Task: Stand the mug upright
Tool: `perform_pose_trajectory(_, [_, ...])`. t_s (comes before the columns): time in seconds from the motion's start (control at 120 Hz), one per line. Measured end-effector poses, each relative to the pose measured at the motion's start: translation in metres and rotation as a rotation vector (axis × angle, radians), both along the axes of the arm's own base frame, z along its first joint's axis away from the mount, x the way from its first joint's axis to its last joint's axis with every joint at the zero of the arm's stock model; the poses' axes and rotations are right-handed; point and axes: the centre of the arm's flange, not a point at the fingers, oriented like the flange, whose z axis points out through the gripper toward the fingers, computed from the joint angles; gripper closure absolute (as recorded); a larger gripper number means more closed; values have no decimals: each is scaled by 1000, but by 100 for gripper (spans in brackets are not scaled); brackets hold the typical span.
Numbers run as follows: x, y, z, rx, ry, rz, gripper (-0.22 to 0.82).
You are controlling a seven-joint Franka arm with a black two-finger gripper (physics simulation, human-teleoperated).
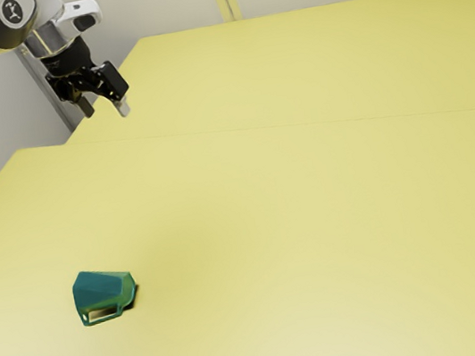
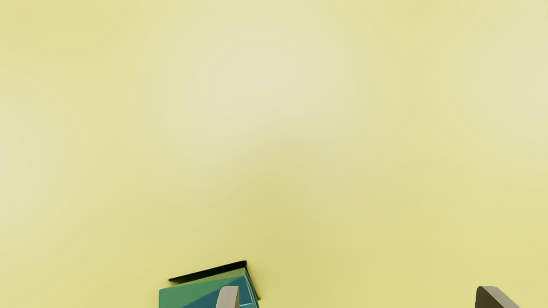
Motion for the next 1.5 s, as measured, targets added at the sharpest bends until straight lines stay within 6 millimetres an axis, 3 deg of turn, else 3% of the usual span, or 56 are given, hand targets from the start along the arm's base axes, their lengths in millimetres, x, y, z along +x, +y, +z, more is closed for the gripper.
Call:
perform_pose_trajectory(0.325, [-1,2,-5,3,8,11,0])
perform_pose_trajectory(0.6, [-34,12,-27,-117,98,39,0])
perform_pose_trajectory(0.667, [-47,38,-34,-161,115,82,0])
perform_pose_trajectory(0.783, [-88,149,-55,-270,128,281,0])
perform_pose_trajectory(0.858, [-106,187,-65,-323,124,338,0])
perform_pose_trajectory(0.967, [-112,196,-82,-365,136,329,0])
perform_pose_trajectory(1.283, [-148,236,-173,-491,116,371,0])
perform_pose_trajectory(1.425, [-170,242,-202,-534,63,409,0])
perform_pose_trajectory(1.5, [-172,247,-217,-548,36,435,0])
